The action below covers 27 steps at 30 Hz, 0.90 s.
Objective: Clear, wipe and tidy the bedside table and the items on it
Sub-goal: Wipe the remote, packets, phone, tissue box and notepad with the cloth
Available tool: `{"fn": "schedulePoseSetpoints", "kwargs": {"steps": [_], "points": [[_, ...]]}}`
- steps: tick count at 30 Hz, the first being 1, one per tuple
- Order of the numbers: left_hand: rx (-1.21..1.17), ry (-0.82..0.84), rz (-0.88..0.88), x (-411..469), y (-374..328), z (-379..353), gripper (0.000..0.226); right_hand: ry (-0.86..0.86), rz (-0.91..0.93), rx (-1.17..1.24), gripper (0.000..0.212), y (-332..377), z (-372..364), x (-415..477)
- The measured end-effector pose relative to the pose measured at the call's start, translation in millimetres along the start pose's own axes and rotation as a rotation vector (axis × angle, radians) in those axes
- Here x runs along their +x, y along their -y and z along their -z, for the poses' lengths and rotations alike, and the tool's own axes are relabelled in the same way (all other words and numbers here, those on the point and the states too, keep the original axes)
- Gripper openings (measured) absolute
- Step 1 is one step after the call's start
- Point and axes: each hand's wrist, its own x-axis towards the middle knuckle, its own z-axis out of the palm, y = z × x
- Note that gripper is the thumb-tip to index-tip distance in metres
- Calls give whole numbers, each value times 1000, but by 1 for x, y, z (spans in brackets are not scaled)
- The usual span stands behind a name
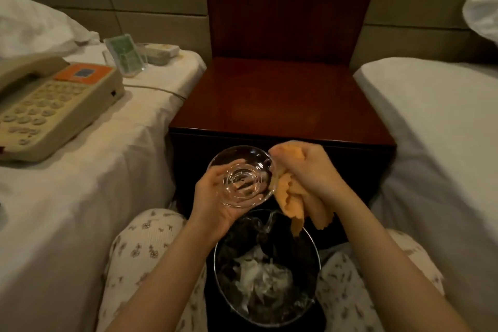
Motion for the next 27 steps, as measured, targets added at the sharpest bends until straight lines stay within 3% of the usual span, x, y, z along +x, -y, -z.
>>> {"fn": "schedulePoseSetpoints", "kwargs": {"steps": [2,4,7,12,17,20,23,27], "points": [[128,-28,46,0,3,2,42,-222,76,-4,11,-1,-1,0],[217,-75,139,1,10,3,44,-339,108,7,14,-5,-6,1],[308,-107,222,4,26,-4,56,-205,81,72,9,-10,-36,-2],[240,-90,72,9,43,-14,48,-57,85,-222,17,-29,-81,-11],[190,-152,86,20,54,-1,37,216,97,-466,20,-39,-76,-13],[161,-210,133,23,50,7,53,317,127,-489,30,-40,-67,-18],[226,-263,154,25,47,8,62,339,96,-349,24,-44,-63,-18],[295,-244,261,21,51,4,65,227,67,-359,25,-50,-70,-20]]}}
